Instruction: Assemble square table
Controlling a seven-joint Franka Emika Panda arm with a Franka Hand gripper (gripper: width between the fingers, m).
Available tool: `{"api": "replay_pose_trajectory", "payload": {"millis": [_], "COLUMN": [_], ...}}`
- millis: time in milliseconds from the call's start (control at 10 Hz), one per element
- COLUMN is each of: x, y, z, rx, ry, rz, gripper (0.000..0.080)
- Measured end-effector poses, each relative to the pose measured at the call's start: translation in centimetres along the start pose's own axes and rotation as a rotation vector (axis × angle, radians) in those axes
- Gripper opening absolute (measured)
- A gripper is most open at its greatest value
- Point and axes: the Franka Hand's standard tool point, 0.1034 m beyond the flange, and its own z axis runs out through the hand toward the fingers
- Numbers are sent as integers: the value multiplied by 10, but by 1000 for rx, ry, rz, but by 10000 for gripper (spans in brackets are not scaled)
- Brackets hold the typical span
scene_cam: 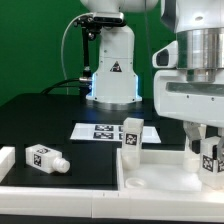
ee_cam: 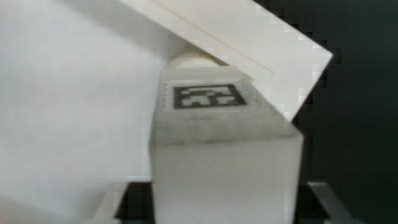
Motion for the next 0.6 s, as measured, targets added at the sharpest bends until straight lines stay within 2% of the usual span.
{"api": "replay_pose_trajectory", "payload": {"millis": [400,600], "x": [-1,-1], "y": [5,6], "z": [0,1], "rx": [-20,-31], "ry": [-26,-27], "rz": [423,339], "gripper": [291,291]}}
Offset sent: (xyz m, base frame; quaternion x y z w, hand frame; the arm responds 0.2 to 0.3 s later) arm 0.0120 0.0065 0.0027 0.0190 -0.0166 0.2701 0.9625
